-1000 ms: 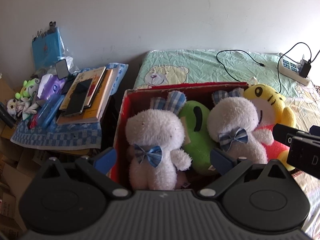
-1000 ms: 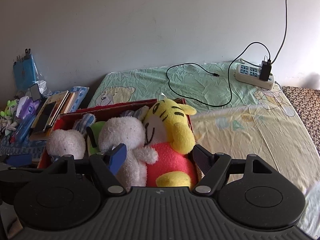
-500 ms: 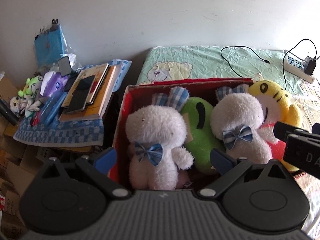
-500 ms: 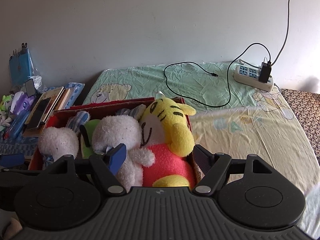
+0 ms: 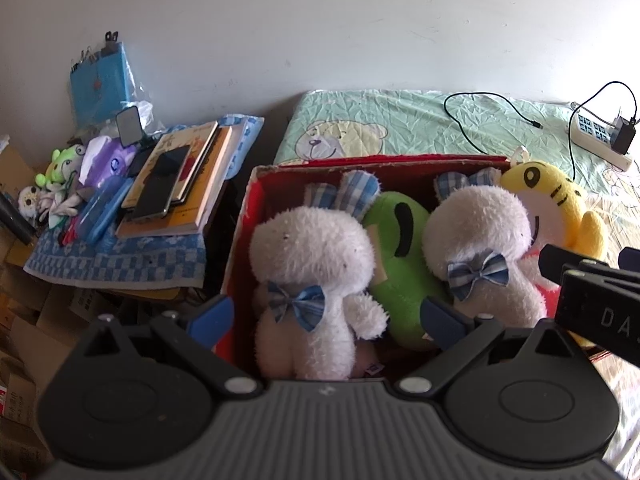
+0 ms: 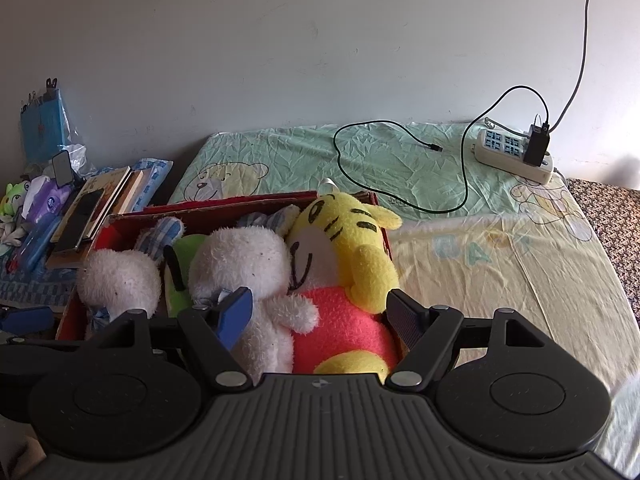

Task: Organize objects

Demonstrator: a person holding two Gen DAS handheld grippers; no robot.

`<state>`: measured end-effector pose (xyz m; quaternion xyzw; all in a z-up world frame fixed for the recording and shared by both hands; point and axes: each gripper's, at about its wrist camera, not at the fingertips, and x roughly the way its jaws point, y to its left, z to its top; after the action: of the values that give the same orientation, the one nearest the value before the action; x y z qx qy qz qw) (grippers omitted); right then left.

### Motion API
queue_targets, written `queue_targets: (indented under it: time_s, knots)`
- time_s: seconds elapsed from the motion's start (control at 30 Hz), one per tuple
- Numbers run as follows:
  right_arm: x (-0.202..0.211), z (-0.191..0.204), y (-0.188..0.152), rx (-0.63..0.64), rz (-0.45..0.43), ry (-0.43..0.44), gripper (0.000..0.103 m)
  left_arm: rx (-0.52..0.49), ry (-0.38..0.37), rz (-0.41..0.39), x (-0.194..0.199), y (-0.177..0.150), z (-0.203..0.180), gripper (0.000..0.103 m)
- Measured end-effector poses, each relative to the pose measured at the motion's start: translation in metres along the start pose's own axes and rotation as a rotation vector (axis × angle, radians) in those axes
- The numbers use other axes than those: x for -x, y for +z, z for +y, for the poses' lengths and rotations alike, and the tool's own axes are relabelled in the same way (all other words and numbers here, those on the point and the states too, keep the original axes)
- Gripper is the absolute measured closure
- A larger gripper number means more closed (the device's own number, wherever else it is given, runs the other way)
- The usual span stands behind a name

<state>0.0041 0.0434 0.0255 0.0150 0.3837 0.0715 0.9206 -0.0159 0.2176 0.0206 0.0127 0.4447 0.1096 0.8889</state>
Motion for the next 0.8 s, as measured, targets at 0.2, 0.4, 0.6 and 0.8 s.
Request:
queue_targets:
  time_s: [0.2, 0.4, 0.6, 0.8]
  knots:
    - [-0.0003, -0.0016, 0.0006, -0.011, 0.003, -0.002, 0.026, -0.006, -0.019, 0.006, -0.0031, -0.0008, -0.0012, 0.003]
    - [-0.0014, -0.0051, -0.0003, -0.039, 0.007, 0.008, 0.026, -0.008, -0.028, 0.014, -0.0063, -0.0005, -0.0024, 0.003]
    - [-0.0015, -0.0063, -0.0011, -0.053, 0.011, 0.014, 0.026, -0.016, -0.034, 0.008, -0.0063, -0.0010, -0.0043, 0.003]
    - [-0.0009, -0.0051, -0.0017, -0.048, 0.007, 0.020, 0.026, -0.016, -0.036, 0.012, -0.0087, -0.0013, -0.0032, 0.003]
